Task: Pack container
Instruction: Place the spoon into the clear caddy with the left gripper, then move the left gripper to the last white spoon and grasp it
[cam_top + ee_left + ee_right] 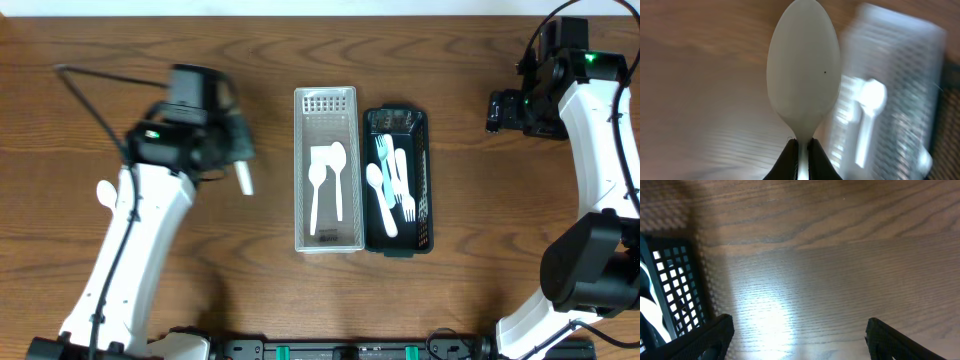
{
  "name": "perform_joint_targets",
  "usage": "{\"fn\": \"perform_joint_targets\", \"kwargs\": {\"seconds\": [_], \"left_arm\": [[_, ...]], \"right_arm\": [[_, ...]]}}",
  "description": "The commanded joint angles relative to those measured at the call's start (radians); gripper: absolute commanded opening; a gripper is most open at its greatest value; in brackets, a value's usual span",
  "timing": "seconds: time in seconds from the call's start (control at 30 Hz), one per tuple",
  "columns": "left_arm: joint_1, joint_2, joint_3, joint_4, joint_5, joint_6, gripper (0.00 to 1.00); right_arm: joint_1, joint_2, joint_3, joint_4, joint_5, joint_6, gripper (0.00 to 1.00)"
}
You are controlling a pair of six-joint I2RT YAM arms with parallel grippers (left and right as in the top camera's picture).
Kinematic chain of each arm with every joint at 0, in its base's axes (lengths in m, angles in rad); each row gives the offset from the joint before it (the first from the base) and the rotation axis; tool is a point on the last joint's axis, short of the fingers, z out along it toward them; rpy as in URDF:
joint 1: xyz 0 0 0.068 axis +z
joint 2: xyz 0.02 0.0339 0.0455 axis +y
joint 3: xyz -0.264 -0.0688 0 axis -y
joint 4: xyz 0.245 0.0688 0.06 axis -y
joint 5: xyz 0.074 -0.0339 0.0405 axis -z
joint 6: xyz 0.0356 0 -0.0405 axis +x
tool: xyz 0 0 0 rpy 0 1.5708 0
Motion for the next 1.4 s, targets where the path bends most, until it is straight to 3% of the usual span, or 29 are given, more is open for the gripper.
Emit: {"fn": "perform_joint_targets", "kwargs": {"seconds": [0.0, 0.27, 0.47, 0.67, 0.87, 1.07, 1.37], "left_arm": [[-0.141, 0.021, 0.01, 0.018, 0.013, 0.012, 0.06], [-0.356, 0.19, 0.01, 0.14, 0.012, 0.013, 0.06], [-0.366, 0.348, 0.01, 0.174, 0.012, 0.013, 0.06], [-0.336, 0.381, 0.019, 0.167, 0.012, 0.05, 0.23], [-0.282, 0.283, 0.153, 0.007, -0.037, 0.151, 0.43], [-0.109, 0.098, 0.203, -0.137, -0.204, 0.146, 0.57], [0.444, 0.018, 0.181, -0.264, -0.232, 0.075, 0.72]], "right_arm": [[-0.008, 0.009, -0.002, 0.0, 0.01, -0.015, 0.88], [-0.008, 0.009, -0.002, -0.001, 0.01, -0.015, 0.88], [-0.008, 0.009, -0.002, -0.008, 0.01, -0.015, 0.88], [-0.008, 0.009, -0.002, -0.012, 0.01, -0.015, 0.88], [-0.008, 0.009, -0.002, -0.014, 0.01, -0.015, 0.88], [-0.008, 0.009, -0.002, -0.015, 0.01, -0.015, 0.88], [-0.008, 0.009, -0.002, -0.015, 0.01, -0.015, 0.88]]}}
